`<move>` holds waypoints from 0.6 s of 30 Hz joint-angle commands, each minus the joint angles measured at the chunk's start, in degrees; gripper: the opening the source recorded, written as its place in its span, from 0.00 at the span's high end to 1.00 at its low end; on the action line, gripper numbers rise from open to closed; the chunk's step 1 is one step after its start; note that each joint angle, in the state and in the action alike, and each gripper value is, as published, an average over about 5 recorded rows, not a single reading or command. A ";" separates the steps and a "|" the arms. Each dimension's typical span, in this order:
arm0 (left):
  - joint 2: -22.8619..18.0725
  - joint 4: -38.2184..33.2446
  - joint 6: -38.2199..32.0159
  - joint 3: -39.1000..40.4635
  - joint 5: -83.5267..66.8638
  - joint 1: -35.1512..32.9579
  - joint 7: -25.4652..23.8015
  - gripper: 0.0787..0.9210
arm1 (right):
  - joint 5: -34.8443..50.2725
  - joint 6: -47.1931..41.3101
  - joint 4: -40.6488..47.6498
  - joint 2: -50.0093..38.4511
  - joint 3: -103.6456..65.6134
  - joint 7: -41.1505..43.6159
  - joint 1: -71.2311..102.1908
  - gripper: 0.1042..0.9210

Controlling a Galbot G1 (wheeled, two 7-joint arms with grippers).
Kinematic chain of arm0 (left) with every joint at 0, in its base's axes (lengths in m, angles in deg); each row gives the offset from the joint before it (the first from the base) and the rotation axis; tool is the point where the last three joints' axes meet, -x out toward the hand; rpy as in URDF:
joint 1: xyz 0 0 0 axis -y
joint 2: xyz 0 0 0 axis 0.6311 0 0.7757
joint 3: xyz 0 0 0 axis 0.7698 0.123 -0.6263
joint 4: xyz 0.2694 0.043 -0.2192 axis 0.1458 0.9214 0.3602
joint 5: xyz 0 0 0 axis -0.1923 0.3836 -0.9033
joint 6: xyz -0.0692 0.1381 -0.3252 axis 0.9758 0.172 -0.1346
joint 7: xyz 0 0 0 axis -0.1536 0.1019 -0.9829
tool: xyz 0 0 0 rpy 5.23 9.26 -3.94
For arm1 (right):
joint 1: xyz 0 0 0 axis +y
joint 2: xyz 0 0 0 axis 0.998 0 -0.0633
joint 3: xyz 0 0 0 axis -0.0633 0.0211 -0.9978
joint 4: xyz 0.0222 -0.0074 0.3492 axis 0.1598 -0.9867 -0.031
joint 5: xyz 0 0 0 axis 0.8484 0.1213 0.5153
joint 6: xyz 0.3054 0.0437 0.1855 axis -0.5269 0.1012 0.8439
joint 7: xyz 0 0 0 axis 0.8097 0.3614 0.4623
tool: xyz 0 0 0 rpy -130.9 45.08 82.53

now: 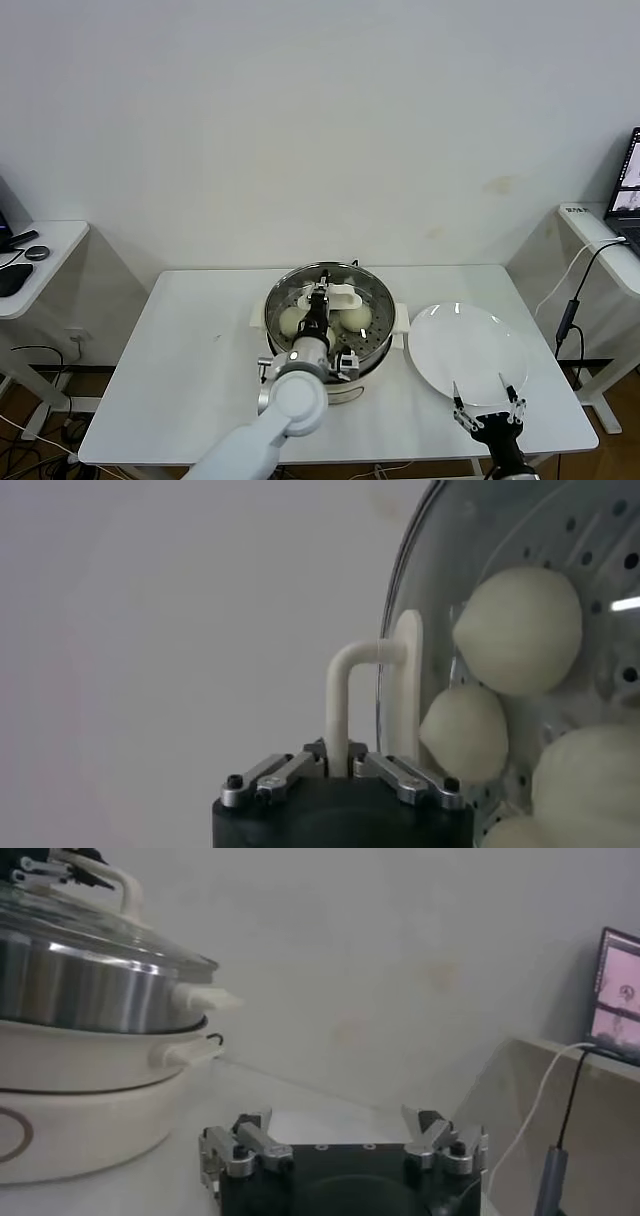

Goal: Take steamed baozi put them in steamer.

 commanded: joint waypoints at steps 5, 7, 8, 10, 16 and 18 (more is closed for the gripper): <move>6.27 -12.60 -3.43 -3.20 -21.14 -8.20 11.00 0.54 | -0.12 0.36 0.29 -0.01 0.00 -0.02 0.21 0.12; 8.29 -16.10 -3.86 -3.83 -28.66 -10.41 12.63 0.48 | -0.17 0.43 0.28 -0.01 0.01 -0.01 0.28 0.12; 9.34 -18.16 -4.06 -4.27 -32.90 -11.73 13.43 0.44 | -0.18 0.48 0.29 -0.01 0.02 -0.01 0.31 0.12; 11.14 -22.38 -4.27 -5.69 -40.52 -14.65 14.78 0.38 | -0.16 0.60 0.29 -0.02 0.04 -0.01 0.39 0.12; 12.83 -30.59 -17.23 -22.10 -67.21 -31.04 22.59 0.18 | 0.01 1.19 0.08 -0.07 0.06 0.11 0.80 0.12; 11.48 -31.70 -25.05 -30.57 -74.50 -38.67 26.44 0.14 | 0.39 1.77 0.07 -0.08 0.06 0.02 0.81 0.12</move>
